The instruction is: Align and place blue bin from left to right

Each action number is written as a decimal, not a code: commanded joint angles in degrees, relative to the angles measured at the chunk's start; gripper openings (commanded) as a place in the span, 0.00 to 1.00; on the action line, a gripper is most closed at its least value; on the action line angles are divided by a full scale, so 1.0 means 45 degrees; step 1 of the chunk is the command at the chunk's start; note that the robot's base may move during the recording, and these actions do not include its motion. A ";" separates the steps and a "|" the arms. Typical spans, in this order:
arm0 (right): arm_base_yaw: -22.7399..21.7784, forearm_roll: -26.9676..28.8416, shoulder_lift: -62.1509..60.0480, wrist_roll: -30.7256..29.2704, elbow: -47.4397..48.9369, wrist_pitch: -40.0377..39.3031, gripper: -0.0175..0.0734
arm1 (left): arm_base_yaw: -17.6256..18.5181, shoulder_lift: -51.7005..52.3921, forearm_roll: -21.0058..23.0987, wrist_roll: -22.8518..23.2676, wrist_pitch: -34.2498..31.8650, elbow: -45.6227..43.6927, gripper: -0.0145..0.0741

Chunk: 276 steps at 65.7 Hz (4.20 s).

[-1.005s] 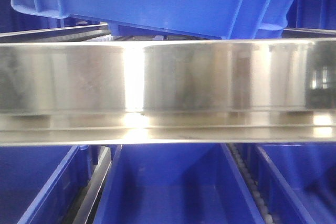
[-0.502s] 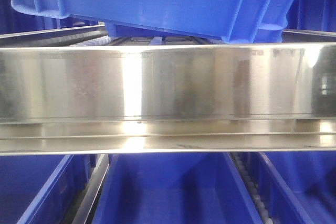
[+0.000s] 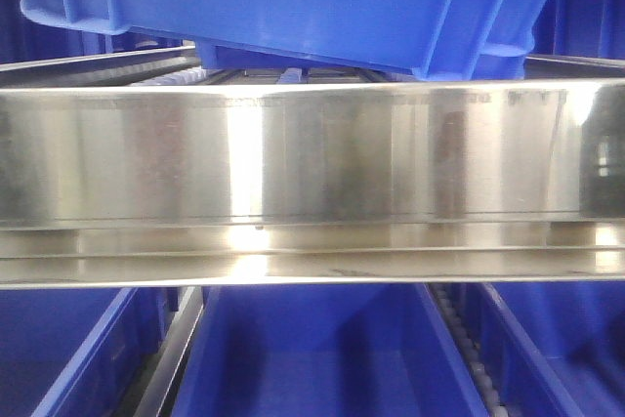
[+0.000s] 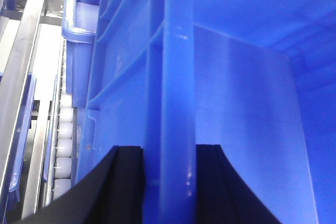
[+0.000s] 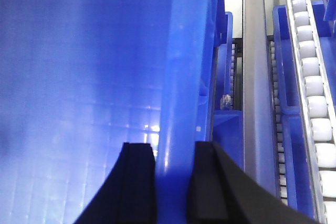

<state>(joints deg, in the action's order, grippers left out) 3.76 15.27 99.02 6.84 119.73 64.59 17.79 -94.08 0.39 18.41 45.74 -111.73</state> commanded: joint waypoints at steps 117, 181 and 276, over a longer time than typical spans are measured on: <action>-0.0003 0.0301 -0.1716 -0.0285 0.0512 -0.0605 0.11 | 0.0059 0.1678 0.0997 0.0062 -0.1727 -0.0263 0.04; -0.0003 0.0310 -0.1693 -0.0285 0.0512 -0.0754 0.11 | 0.0059 0.1678 0.0997 0.0062 -0.1727 -0.0263 0.04; -0.0003 0.0310 -0.1693 -0.0285 0.0512 -0.0783 0.11 | 0.0059 0.1659 0.0744 0.0062 -0.1727 -0.0263 0.04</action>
<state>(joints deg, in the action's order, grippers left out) 3.76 16.59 92.39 6.84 120.99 65.18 17.79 -88.58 2.38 19.07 50.66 -111.73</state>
